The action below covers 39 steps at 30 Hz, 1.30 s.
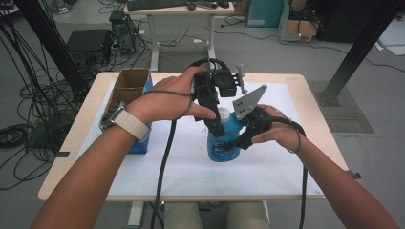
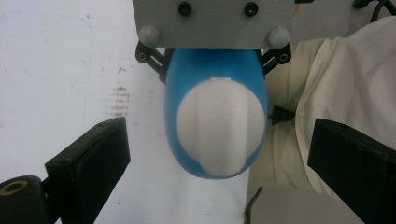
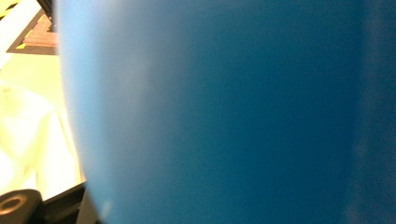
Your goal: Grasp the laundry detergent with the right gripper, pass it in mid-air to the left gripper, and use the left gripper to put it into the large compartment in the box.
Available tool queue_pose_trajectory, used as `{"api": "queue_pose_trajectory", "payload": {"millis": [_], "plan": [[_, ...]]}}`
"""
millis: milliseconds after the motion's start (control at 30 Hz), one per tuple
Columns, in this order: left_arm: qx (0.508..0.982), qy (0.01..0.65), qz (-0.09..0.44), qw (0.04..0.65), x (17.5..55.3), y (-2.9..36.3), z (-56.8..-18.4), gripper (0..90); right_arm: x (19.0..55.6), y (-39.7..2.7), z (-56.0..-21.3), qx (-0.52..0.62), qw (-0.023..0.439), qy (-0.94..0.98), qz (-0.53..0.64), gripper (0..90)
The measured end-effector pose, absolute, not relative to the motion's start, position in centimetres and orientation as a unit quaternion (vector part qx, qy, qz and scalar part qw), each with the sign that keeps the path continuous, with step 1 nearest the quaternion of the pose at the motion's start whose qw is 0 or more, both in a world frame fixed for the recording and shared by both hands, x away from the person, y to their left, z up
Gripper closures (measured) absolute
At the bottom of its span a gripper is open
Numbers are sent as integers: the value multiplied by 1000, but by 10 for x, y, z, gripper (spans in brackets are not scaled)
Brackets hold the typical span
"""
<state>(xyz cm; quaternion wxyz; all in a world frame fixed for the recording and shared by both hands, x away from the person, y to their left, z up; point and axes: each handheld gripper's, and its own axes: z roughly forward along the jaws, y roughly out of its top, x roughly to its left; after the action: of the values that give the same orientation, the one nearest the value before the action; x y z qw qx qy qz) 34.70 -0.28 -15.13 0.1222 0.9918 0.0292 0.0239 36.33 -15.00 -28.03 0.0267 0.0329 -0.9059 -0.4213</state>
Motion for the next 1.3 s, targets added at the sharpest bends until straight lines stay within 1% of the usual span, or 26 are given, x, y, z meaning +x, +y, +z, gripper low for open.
{"api": "queue_pose_trajectory", "payload": {"millis": [1300], "plan": [[991,35,27,123,346,-1,-151,68,363,-149,-281,38,22,-905,-423,430]]}}
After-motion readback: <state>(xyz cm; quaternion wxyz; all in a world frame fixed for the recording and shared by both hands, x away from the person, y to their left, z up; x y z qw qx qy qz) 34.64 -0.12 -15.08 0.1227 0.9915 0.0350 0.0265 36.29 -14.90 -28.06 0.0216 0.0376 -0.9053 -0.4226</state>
